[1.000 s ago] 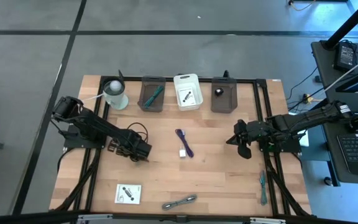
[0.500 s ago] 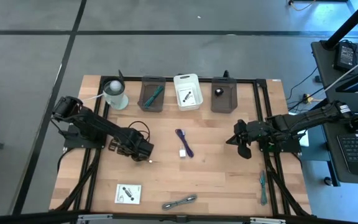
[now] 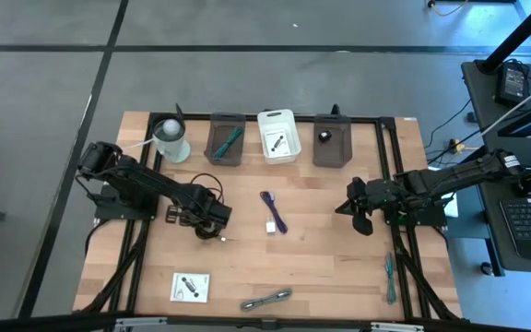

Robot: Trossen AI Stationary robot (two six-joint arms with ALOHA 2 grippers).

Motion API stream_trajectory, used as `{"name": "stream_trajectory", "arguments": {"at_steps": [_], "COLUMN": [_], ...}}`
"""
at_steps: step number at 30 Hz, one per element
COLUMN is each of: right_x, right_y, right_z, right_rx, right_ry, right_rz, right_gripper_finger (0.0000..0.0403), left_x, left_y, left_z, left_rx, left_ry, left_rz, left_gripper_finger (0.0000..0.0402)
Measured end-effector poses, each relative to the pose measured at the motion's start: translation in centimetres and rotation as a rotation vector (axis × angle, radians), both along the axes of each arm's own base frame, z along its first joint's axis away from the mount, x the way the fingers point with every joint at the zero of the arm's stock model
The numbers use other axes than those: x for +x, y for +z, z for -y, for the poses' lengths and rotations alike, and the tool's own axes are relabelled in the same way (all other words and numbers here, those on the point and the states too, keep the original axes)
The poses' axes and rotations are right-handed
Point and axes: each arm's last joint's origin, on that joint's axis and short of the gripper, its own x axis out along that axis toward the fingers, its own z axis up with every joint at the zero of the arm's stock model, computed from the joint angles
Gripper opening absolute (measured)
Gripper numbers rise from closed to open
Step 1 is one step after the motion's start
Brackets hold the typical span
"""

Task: Pick and place items into bin
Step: Put the black charger cable into the left black bin

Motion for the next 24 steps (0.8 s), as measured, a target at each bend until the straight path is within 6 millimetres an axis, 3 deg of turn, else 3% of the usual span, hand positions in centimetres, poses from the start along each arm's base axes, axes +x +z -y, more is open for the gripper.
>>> {"name": "stream_trajectory", "arguments": {"at_steps": [15, 24], "right_x": [0.0, 0.0], "right_y": [0.0, 0.0], "right_z": [0.0, 0.0], "right_rx": [-0.001, 0.0], "right_ry": [0.001, 0.001], "right_rz": [0.001, 0.001], "right_gripper_finger": [0.0, 0.0], "left_x": [-0.8, -1.3], "left_y": [-2.6, -3.9], "left_z": [-0.2, -0.1], "left_rx": [0.008, -0.006], "left_ry": [0.212, 0.219], "left_rz": [0.031, 0.073], "left_gripper_finger": [0.0138, 0.0138]}}
